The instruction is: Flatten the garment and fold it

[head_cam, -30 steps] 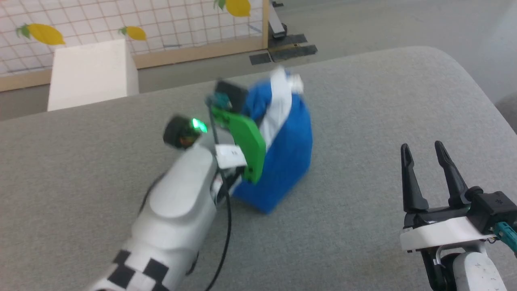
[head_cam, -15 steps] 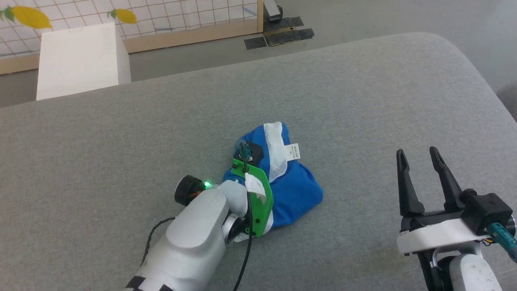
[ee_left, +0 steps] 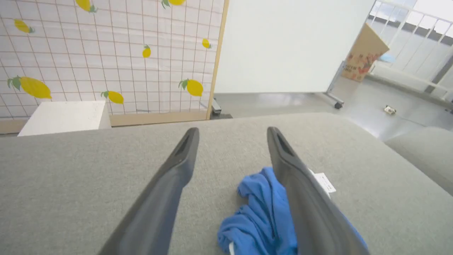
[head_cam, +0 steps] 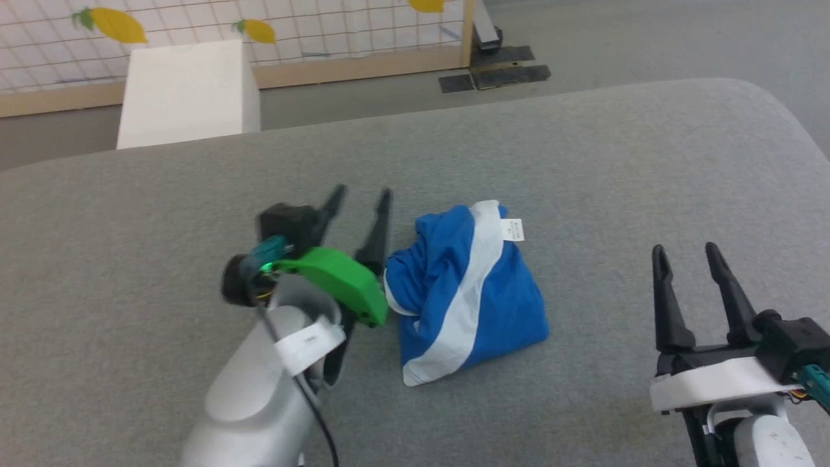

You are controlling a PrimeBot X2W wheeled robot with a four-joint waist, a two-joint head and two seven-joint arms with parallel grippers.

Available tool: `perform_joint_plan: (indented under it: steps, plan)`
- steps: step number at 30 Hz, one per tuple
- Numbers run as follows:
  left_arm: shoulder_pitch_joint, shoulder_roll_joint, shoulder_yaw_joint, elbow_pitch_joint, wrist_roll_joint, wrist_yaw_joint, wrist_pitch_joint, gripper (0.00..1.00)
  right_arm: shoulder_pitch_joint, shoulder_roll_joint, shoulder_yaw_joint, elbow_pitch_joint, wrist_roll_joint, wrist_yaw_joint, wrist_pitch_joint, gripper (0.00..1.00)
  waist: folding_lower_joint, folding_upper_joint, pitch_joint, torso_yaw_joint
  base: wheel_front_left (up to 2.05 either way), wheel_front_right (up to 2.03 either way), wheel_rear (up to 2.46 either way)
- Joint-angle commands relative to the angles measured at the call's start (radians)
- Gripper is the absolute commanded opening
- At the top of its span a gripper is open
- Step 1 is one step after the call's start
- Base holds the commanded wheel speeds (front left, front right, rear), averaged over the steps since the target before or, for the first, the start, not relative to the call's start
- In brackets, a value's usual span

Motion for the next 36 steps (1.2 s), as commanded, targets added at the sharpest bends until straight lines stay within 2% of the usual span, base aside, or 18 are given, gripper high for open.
perform_joint_plan:
  steps: [1,7,12,19,25,36]
  plan:
    - [0.032,0.019,0.023,-0.019,-0.005,0.011,-0.043,1.0,0.011,0.0,-0.009,-0.008,0.002,-0.001,-0.006,1.0,0.0,-0.0001,-0.011,0.038,0.0,0.0,0.0]
    - [0.14,0.056,0.155,-0.174,0.047,0.018,-0.088,1.0,0.012,0.0,-0.027,-0.021,0.003,-0.001,-0.006,1.0,0.0,-0.0001,-0.022,0.085,0.0,0.0,0.0]
    - [0.257,0.044,0.253,-0.281,0.125,-0.017,-0.089,1.0,0.016,0.0,-0.028,-0.029,0.0,-0.001,-0.006,1.0,0.0,-0.0001,-0.027,0.116,0.0,0.0,0.0]
    - [0.384,0.007,0.346,-0.337,0.203,-0.074,-0.089,1.0,0.028,0.0,-0.017,-0.019,0.004,-0.001,-0.006,1.0,0.0,-0.0001,-0.041,0.143,0.0,0.0,0.0]
    - [0.455,-0.023,0.407,-0.37,0.24,-0.101,-0.089,1.0,0.036,0.0,-0.014,-0.018,0.006,-0.001,-0.006,1.0,0.0,-0.0001,-0.046,0.154,0.0,0.0,0.0]
    - [0.461,-0.05,0.439,-0.374,0.27,-0.128,-0.089,1.0,0.041,0.0,-0.014,-0.02,-0.001,-0.001,-0.006,1.0,0.0,-0.0001,-0.035,0.162,0.0,0.0,0.0]
